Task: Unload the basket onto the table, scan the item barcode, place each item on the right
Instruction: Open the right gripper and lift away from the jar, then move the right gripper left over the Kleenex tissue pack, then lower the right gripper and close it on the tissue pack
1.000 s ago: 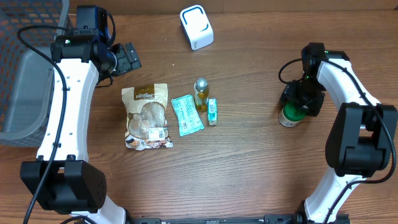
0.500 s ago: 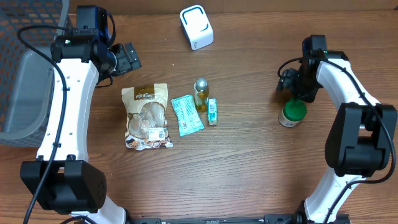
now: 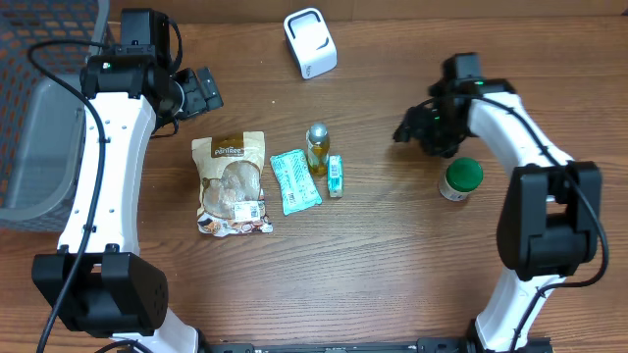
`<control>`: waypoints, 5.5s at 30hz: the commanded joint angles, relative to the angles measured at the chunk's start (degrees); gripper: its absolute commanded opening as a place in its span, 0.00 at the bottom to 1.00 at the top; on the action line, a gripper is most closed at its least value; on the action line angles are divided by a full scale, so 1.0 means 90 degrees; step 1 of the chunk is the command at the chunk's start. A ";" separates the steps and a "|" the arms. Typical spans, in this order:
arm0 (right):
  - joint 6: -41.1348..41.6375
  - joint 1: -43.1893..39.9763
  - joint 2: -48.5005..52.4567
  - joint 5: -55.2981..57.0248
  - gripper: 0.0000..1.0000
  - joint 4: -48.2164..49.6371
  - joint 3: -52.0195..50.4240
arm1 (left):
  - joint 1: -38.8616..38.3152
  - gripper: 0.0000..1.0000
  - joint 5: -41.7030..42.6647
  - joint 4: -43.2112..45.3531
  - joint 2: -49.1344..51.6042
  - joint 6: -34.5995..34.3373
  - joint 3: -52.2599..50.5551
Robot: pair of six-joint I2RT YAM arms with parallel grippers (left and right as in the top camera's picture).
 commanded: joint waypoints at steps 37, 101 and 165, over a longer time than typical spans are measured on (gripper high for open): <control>0.0165 0.2157 -0.0041 -0.0092 0.66 -0.0104 -0.0012 | -0.0007 1.00 0.0010 0.0005 -0.0070 0.0080 0.0117; 0.0646 0.2239 -0.0350 0.1940 0.05 -0.1022 -0.0034 | -0.0007 1.00 0.0010 0.0005 -0.0070 0.0078 0.0117; 0.0716 0.2064 -0.0340 0.1460 0.37 -0.0709 -0.0034 | -0.0007 1.00 0.0010 0.0005 -0.0070 0.0080 0.0117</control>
